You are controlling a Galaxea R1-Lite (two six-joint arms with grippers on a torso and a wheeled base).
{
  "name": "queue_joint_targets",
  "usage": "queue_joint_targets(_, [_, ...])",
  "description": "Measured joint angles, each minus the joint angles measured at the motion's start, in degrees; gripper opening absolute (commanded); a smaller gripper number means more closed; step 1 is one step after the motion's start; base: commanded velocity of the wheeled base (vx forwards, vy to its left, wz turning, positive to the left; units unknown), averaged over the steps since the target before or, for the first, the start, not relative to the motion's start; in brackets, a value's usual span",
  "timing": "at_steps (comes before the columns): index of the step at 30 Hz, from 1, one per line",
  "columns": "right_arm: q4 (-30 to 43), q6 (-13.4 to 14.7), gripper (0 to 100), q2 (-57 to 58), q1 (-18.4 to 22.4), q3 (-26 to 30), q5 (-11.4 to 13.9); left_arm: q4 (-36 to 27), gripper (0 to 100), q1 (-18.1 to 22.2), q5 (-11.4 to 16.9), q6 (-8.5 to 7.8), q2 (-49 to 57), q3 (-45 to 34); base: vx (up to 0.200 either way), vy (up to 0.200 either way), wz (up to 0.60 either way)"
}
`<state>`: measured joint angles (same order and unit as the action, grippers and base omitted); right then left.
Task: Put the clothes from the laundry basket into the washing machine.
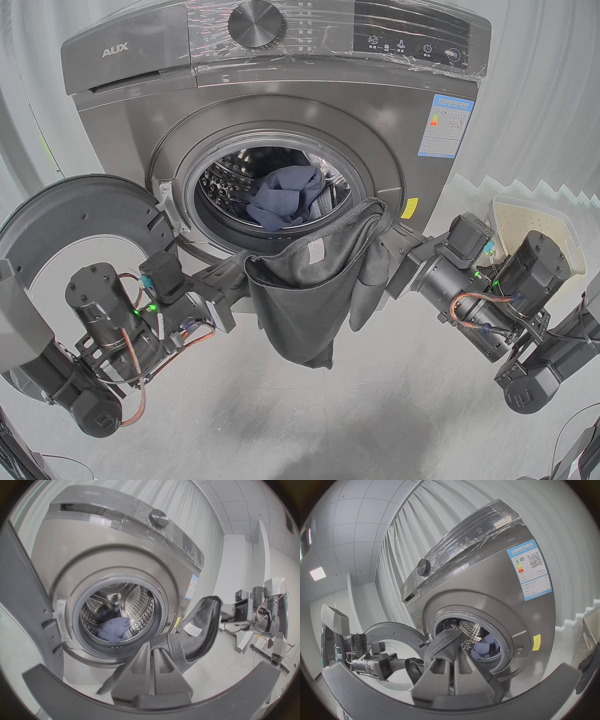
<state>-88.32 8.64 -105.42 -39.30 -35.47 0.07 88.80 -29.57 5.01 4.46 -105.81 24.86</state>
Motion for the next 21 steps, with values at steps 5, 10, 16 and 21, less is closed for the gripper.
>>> queue_joint_targets(5, [0.0, 0.22, 0, -0.04, -0.41, 0.11, -0.21, -0.01, 0, 0.77, 0.21, 0.24, 5.29, -3.23, 0.0, 0.0, 0.0])
queue_joint_targets(10, [-0.02, 0.33, 0, -0.04, -0.88, -0.27, -0.26, -0.04, 0, 1.22, 0.4, 0.73, 8.57, -4.41, 0.0, 0.0, 0.0])
queue_joint_targets(16, [-0.09, 0.41, 0, -0.48, -0.74, -0.62, -0.26, -0.06, 0, 3.62, 0.43, 2.13, 10.01, -0.17, 0.0, 0.0, 0.0])
queue_joint_targets(21, [-0.09, 0.46, 0, -1.38, -0.2, -0.82, -0.28, -0.06, 0, 5.57, 0.4, 5.13, 10.75, 2.65, 0.0, 0.0, 0.0])
